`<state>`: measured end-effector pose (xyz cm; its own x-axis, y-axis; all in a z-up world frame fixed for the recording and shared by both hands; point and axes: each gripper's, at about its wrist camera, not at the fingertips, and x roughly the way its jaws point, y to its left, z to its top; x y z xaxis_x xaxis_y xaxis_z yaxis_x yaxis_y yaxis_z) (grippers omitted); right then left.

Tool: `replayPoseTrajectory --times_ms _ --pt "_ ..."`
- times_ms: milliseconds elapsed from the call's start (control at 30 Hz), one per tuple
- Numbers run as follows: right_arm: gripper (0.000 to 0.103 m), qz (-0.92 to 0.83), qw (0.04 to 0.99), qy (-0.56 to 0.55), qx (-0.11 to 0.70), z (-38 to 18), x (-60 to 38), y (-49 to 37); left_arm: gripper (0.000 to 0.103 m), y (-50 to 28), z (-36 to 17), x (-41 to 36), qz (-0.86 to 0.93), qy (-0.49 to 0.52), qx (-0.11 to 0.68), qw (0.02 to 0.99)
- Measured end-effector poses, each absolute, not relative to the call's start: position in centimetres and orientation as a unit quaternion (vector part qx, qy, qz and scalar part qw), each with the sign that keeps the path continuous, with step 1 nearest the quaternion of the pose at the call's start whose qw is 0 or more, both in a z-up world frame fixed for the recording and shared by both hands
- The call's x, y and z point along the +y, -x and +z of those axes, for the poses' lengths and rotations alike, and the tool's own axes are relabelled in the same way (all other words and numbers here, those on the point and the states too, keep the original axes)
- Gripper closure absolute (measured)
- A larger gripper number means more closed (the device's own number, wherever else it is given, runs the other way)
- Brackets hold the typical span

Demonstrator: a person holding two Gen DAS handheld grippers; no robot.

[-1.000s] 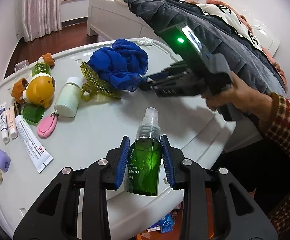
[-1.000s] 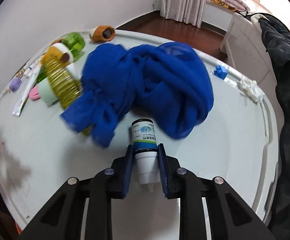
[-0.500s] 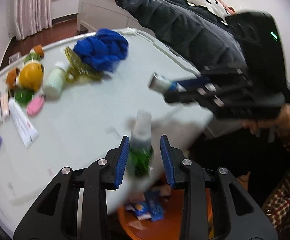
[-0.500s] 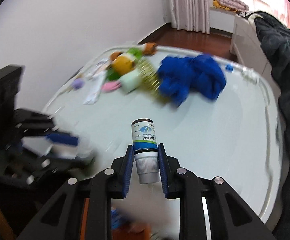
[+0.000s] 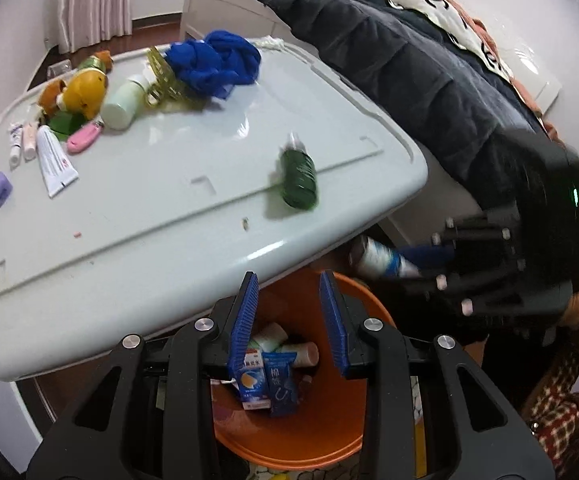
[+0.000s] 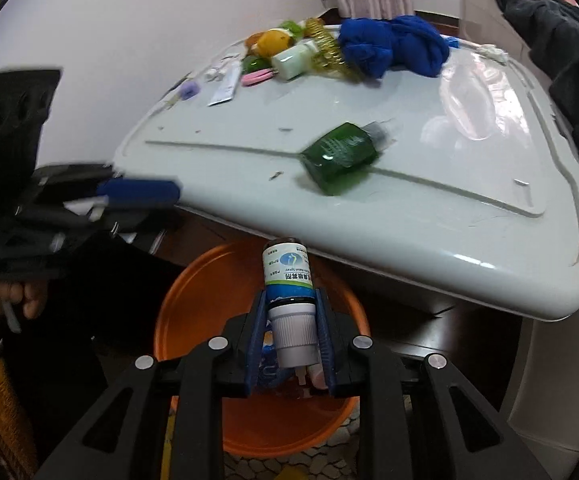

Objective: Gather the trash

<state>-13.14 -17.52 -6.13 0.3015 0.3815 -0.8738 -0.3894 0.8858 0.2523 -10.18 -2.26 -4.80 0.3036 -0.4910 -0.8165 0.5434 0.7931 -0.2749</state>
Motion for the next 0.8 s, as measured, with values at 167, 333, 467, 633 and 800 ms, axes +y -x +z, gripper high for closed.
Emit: replayPoseTrajectory --times_ms 167,333,467,633,800 --pt "0.079 0.250 0.792 0.015 0.557 -7.5 -16.6 14.1 0.072 9.2 -4.0 -4.7 -0.339 -0.047 0.490 0.802" --pt "0.079 0.247 0.794 0.005 0.556 -7.6 -16.9 14.3 0.055 6.5 -4.1 -8.5 -0.341 -0.059 0.488 0.801" --pt "0.079 0.234 0.799 -0.006 0.553 -7.5 -17.9 14.4 0.045 3.1 -5.9 -9.9 -0.298 -0.042 0.509 0.806" --pt "0.079 0.221 0.806 -0.021 0.548 -7.3 -19.3 14.1 0.043 0.5 -9.2 -10.9 -0.256 -0.013 0.553 0.792" --pt "0.079 0.219 0.810 -0.028 0.543 -7.0 -19.8 13.8 0.075 1.0 -9.1 -10.6 -0.233 -0.033 0.533 0.812"
